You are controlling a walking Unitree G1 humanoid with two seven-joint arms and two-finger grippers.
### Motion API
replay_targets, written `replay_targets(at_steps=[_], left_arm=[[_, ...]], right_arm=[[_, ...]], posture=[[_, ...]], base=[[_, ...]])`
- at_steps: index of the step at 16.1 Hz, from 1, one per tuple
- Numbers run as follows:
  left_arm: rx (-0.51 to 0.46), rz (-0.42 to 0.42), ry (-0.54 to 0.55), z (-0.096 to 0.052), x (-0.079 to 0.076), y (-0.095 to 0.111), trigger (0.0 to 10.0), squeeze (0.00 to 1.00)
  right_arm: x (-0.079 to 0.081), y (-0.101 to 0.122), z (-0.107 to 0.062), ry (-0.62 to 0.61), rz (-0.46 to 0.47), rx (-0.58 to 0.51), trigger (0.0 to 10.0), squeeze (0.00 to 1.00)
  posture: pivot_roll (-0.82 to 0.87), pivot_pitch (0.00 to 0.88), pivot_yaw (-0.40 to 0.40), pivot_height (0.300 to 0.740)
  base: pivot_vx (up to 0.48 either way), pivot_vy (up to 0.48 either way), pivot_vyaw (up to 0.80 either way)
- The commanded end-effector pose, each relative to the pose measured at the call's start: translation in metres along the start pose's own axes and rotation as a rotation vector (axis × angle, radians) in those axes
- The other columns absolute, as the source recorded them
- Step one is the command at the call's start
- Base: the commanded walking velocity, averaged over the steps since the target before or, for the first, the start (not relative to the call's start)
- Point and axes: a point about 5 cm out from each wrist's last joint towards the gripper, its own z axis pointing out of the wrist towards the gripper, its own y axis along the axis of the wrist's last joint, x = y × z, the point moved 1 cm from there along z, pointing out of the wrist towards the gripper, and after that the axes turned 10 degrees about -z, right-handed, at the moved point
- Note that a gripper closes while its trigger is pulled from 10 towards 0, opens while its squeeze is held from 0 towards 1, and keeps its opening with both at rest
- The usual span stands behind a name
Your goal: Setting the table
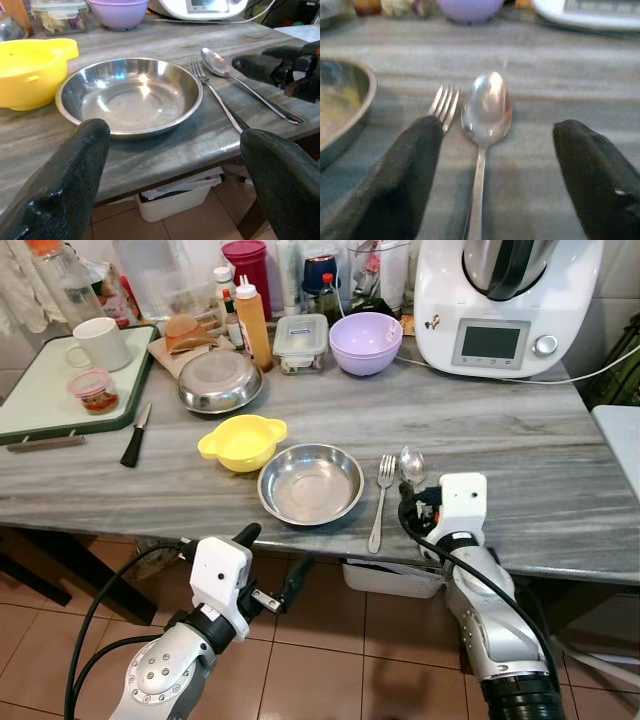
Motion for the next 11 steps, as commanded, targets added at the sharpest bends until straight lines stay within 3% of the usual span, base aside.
replay_targets(at_steps=[1, 11], left_arm=[[-0.021, 0.023, 0.027, -0.001, 0.005, 0.005, 10.0, 0.0], [-0.082, 0.051, 0.132, -0.004, 0.017, 0.008, 10.0, 0.0]], right_arm=[[0.003, 0.008, -0.002, 0.011, -0.015, -0.05, 10.0, 1.0], [-0.002, 0.018, -0.007, 0.011, -0.08, -0.137, 10.0, 1.0]], posture=[[-0.04, 0.119, 0.079, 0.74], [-0.04, 0.113, 0.074, 0.74]], base=[[0.0, 0.0, 0.0], [0.0, 0.0, 0.0]])
